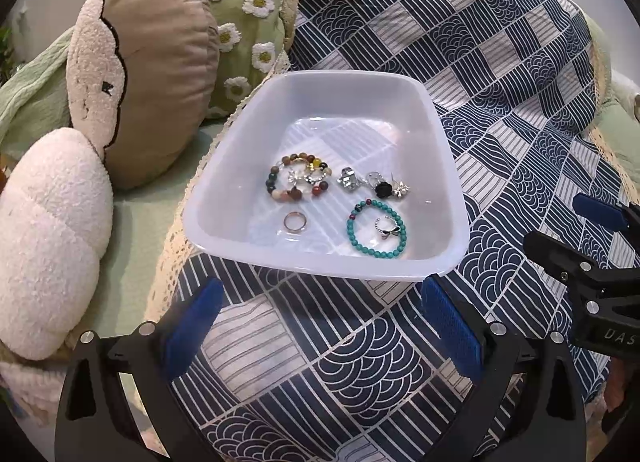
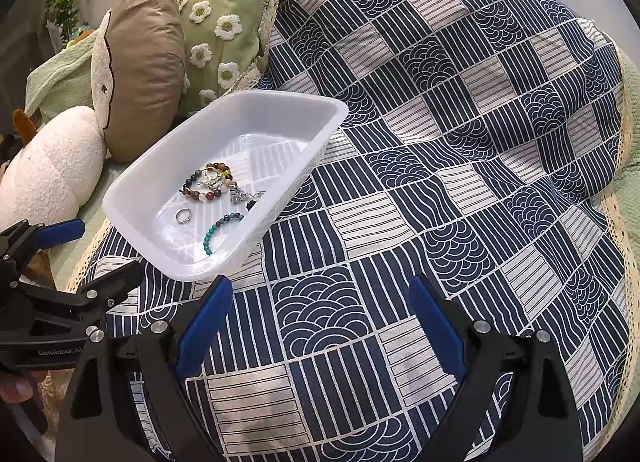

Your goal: Organize jewelry

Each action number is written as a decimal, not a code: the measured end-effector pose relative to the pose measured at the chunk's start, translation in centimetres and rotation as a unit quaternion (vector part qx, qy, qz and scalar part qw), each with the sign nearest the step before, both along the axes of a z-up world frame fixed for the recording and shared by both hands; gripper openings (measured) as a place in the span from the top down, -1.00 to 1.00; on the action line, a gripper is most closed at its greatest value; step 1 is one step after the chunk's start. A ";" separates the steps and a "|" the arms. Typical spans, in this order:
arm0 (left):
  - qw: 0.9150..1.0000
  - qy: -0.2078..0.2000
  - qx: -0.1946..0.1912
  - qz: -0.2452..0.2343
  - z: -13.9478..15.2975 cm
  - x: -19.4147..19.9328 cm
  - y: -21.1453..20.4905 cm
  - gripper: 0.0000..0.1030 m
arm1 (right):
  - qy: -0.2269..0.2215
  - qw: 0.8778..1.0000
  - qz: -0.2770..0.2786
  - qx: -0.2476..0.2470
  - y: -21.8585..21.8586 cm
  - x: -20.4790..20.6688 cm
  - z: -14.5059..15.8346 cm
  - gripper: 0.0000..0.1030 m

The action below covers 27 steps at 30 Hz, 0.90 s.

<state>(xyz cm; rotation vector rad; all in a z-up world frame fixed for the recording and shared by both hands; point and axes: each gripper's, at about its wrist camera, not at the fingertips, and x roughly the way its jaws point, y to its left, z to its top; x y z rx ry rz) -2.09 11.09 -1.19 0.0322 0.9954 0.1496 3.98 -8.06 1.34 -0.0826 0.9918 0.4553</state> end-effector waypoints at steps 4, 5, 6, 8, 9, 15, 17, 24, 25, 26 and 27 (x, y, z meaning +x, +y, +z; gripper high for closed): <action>1.000 0.000 0.000 -0.001 0.0 0.1 0.0 -0.85 | -0.001 1.000 0.001 -0.002 0.1 0.0 0.0 -0.72; 1.000 0.000 0.001 0.000 0.0 0.1 0.0 -0.85 | -0.001 1.000 0.001 -0.002 0.1 0.0 0.0 -0.72; 1.000 0.001 0.001 0.000 0.0 0.0 -0.1 -0.85 | -0.001 1.000 0.001 -0.002 0.1 0.0 0.0 -0.72; 1.000 0.004 -0.009 -0.005 -0.1 0.0 -0.1 -0.84 | -0.001 1.000 0.000 -0.002 0.1 -0.1 0.0 -0.72; 1.000 0.005 -0.016 -0.006 -0.1 0.0 -0.1 -0.84 | -0.001 1.000 0.001 -0.002 0.1 -0.1 0.0 -0.72; 1.000 0.009 -0.015 -0.008 -0.3 0.1 -0.2 -0.85 | -0.003 1.000 0.006 -0.005 0.1 -0.2 0.0 -0.72; 1.000 0.011 -0.013 -0.008 -0.3 0.2 -0.2 -0.84 | -0.004 1.000 0.006 -0.005 0.1 -0.2 0.0 -0.72; 1.000 0.012 -0.008 -0.006 -0.3 0.2 -0.1 -0.84 | -0.003 1.000 0.009 -0.006 0.1 -0.2 0.0 -0.72; 1.000 0.011 -0.009 -0.006 -0.3 0.1 -0.1 -0.85 | -0.003 1.000 0.010 -0.006 0.0 -0.1 0.0 -0.72; 1.000 0.012 -0.007 -0.006 -0.4 0.1 -0.1 -0.85 | -0.003 1.000 0.010 -0.007 0.0 -0.1 0.0 -0.72; 1.000 0.012 -0.005 -0.005 -0.4 0.2 -0.1 -0.84 | -0.003 1.000 0.010 -0.007 0.0 -0.1 0.0 -0.72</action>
